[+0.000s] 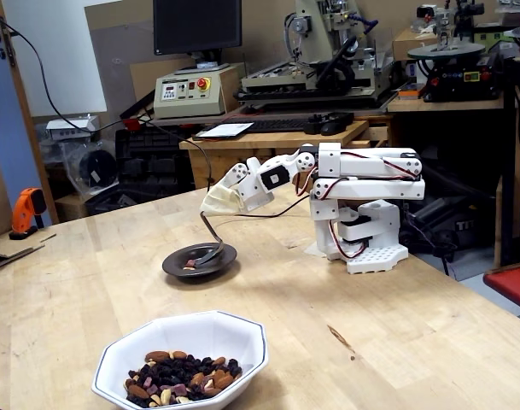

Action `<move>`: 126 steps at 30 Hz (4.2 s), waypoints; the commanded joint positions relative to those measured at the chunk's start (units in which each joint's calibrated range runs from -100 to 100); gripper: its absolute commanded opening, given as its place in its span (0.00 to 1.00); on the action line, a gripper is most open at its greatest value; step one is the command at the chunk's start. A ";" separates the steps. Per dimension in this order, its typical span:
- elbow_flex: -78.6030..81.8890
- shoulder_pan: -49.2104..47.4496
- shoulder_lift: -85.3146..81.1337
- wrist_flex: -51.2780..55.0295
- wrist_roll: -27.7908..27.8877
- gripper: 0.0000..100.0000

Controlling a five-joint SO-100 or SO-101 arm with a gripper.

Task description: Use spoon to transfer food from the white bowl to brown plate

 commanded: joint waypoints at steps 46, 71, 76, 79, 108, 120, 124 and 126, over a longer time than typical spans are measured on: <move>-16.57 -0.09 -0.69 -0.02 -6.79 0.05; -17.64 0.43 -0.69 7.72 -6.74 0.05; -17.55 0.50 -0.69 9.46 -6.74 0.05; -17.55 0.50 -0.69 9.46 -6.74 0.05; -12.50 -7.50 -0.09 8.44 -3.17 0.05; -12.42 -15.80 -0.17 1.08 0.78 0.05; -12.42 -16.17 -0.43 1.08 0.78 0.05; -12.42 -15.80 -0.60 1.16 0.78 0.05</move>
